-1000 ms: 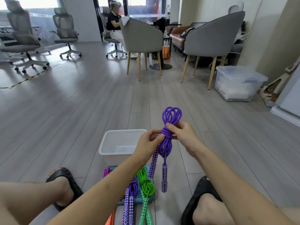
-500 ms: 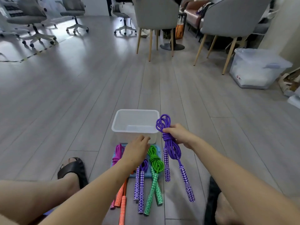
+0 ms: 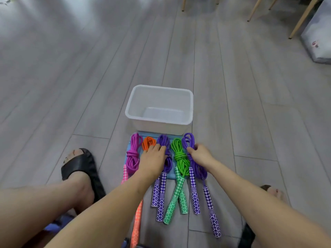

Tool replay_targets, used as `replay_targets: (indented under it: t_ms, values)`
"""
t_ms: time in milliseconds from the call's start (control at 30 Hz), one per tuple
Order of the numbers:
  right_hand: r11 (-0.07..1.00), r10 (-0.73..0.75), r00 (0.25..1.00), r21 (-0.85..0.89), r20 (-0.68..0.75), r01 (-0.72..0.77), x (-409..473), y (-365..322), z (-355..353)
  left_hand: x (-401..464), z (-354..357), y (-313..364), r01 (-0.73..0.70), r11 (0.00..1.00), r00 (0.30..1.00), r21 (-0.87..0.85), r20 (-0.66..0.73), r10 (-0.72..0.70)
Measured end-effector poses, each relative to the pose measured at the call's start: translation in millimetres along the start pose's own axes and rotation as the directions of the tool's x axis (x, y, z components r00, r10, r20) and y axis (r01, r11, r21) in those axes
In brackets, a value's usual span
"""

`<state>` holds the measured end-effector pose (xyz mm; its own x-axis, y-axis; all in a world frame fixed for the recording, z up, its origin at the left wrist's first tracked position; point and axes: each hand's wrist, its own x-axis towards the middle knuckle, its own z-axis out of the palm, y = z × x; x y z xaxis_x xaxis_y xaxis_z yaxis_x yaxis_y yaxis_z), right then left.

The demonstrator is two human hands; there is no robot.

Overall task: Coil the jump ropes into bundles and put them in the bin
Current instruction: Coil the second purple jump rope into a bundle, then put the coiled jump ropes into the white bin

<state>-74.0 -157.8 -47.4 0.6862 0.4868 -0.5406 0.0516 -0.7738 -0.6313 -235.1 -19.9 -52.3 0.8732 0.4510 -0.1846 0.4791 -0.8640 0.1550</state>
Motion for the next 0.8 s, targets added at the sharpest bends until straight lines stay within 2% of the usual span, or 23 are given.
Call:
replay_targets:
  t_ms: [133,467,800]
  values:
    - [0.999,-0.04,0.999,0.003,0.014,0.04,7,-3,11,2,8,-1,0.014,1.0,1.0,-0.003,-0.001,-0.014]
    - [0.996,0.04,0.999,0.082,-0.029,-0.038,12,4,26,4,9,-7,-0.004,0.996,1.0,-0.085,0.021,0.006]
    - [1.0,0.001,1.0,-0.018,0.026,0.0,4,0,29,3,2,-16,-0.024,0.979,0.998,-0.201,0.05,0.035]
